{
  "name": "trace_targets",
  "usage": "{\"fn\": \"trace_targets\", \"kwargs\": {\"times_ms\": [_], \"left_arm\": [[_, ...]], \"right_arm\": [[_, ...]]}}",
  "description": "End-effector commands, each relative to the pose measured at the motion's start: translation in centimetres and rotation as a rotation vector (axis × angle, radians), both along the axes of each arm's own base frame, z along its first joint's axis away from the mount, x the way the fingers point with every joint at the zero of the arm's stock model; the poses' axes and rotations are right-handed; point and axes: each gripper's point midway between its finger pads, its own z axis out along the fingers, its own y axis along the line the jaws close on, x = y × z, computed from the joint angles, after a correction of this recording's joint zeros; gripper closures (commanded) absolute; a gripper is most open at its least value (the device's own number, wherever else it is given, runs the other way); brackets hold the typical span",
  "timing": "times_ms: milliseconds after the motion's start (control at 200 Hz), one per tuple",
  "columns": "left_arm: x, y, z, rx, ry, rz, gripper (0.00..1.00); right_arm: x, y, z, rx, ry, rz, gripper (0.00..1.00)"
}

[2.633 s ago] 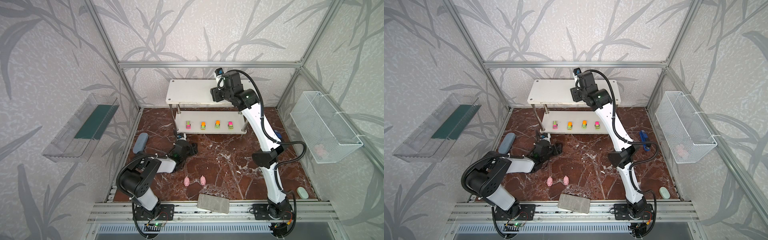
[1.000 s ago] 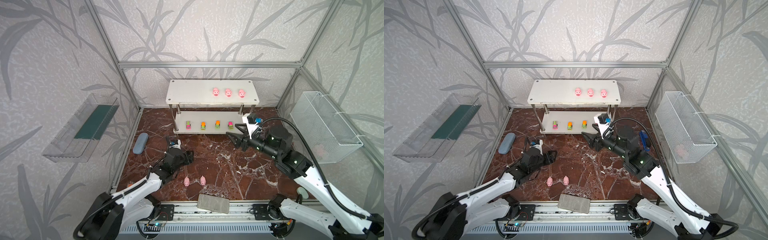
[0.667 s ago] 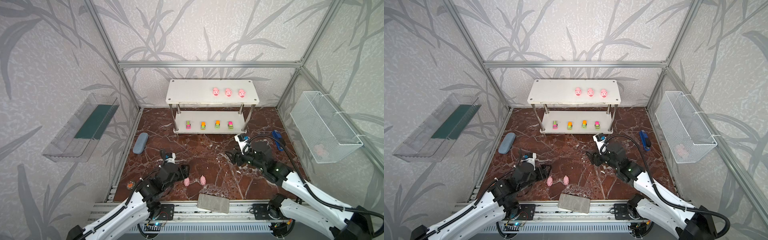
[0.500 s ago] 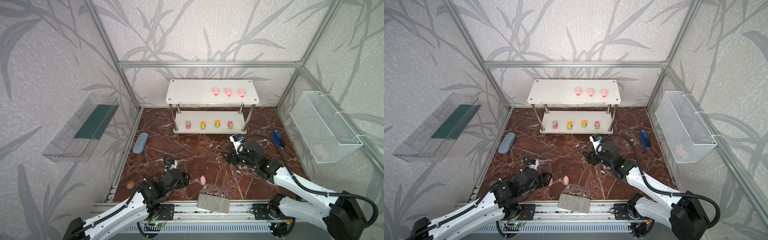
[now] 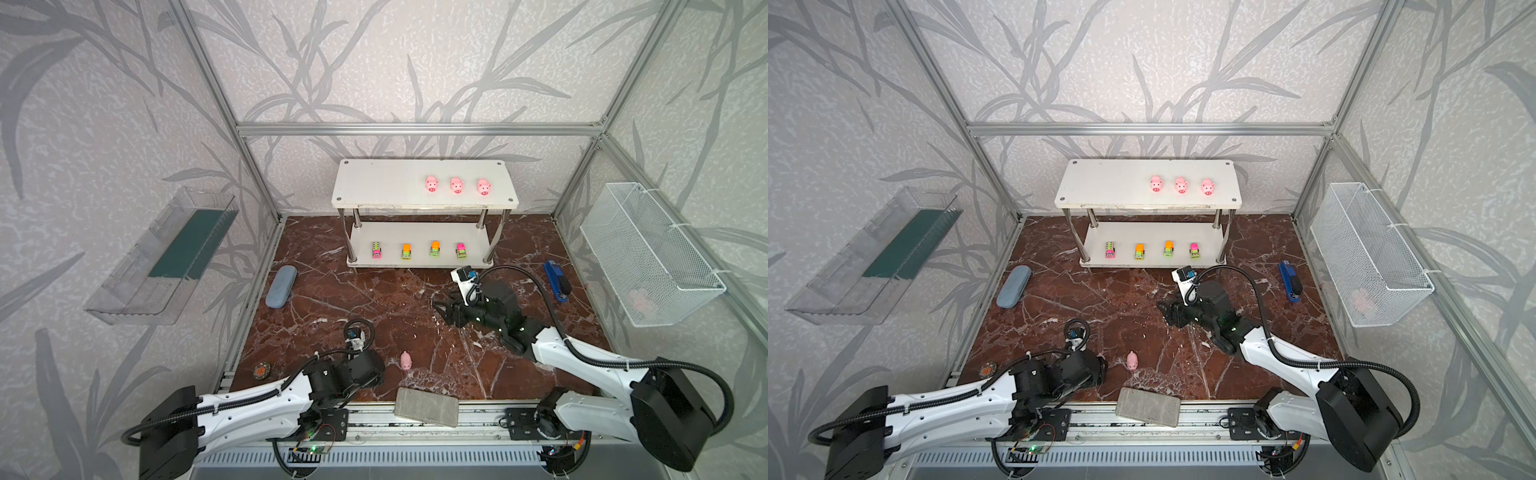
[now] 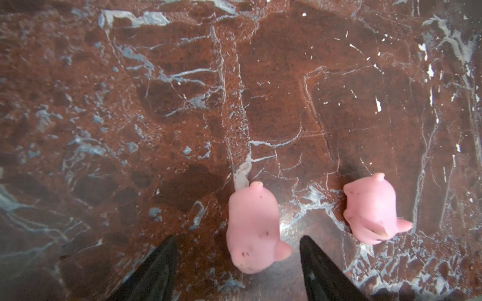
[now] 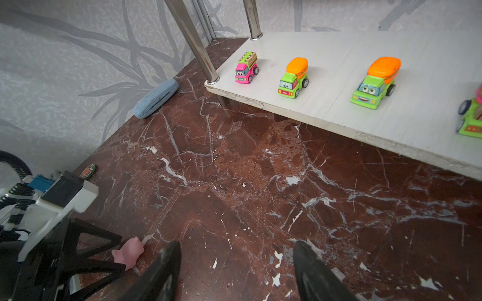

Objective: Place and organize the plastic toys onto the shelf
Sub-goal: 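Draw the right gripper back while the left gripper reaches down and grasps a pink pig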

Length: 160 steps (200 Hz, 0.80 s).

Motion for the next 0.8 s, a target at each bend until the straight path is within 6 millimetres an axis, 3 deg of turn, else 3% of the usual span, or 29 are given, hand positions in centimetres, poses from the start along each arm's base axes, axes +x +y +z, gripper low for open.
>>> {"fn": "trace_targets", "kwargs": {"times_ms": [0,195,475,795], "left_arm": [[0.8,0.0,0.9,0.005,-0.032,0.043,0.31],[1.0,-0.4,0.7,0.007,-0.034,0.039,0.4],[1.5,-1.8,0.4,0.042,-0.023,0.0,0.42],[1.4,-1.4,0.1,0.069,-0.01,0.011,0.54]], "right_arm": [[0.1,0.3,-0.2,0.014,-0.004,0.006,0.31],[0.3,0.4,-1.1,0.015,0.025,0.01,0.32],[0.5,0.4,-1.8,0.023,0.053,0.01,0.32],[0.7,0.2,-2.5,0.021,0.073,0.005,0.32]]}}
